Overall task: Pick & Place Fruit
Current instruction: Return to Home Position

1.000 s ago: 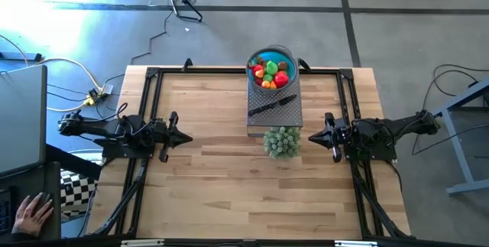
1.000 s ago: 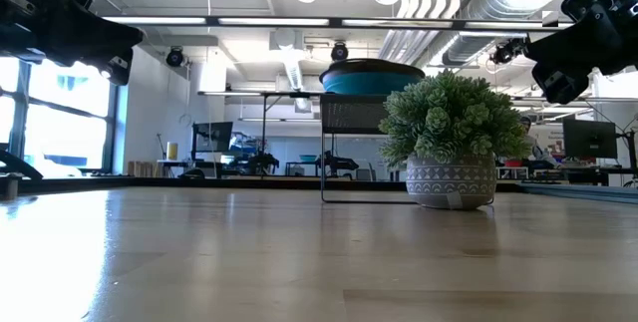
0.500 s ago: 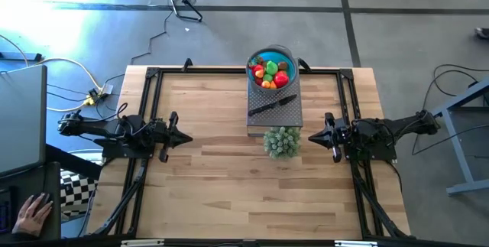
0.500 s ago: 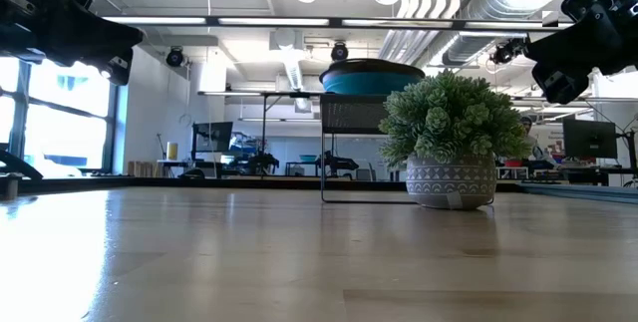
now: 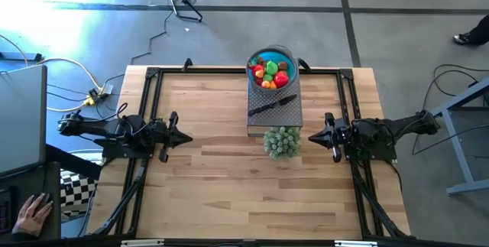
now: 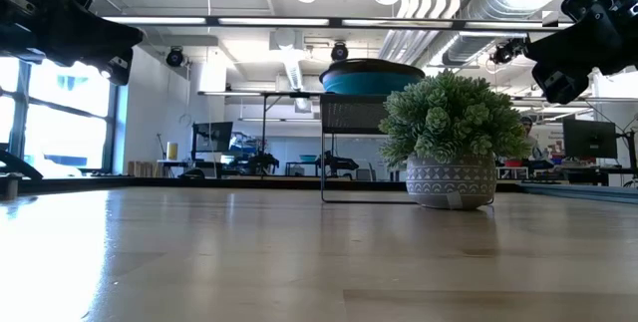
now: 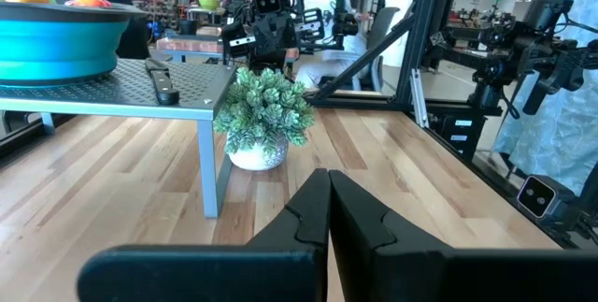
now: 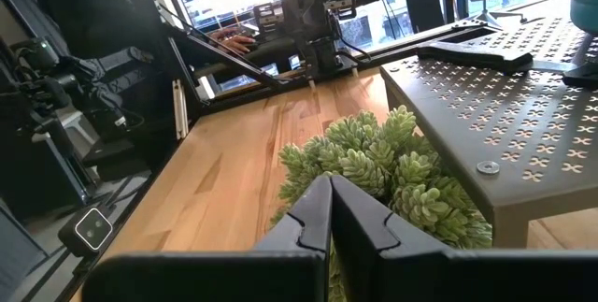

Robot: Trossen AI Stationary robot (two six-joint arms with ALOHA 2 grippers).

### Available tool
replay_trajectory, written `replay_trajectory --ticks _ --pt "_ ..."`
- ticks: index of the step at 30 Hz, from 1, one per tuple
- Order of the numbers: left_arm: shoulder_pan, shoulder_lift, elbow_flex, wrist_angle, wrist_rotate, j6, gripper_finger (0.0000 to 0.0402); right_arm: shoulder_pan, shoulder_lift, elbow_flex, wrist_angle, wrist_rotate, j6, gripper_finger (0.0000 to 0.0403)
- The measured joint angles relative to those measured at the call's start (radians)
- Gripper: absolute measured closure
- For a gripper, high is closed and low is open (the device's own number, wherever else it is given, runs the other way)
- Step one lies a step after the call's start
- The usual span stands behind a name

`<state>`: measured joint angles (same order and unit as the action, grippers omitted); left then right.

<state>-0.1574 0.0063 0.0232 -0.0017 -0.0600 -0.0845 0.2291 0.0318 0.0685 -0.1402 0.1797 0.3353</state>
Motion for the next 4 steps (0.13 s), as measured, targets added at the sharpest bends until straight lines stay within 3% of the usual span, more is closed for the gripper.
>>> replay_trajectory --ticks 4 --pt "0.0 0.0 0.0 0.0 0.0 0.0 0.0401 0.0 0.0 0.0 0.0 0.0 0.0 0.04"
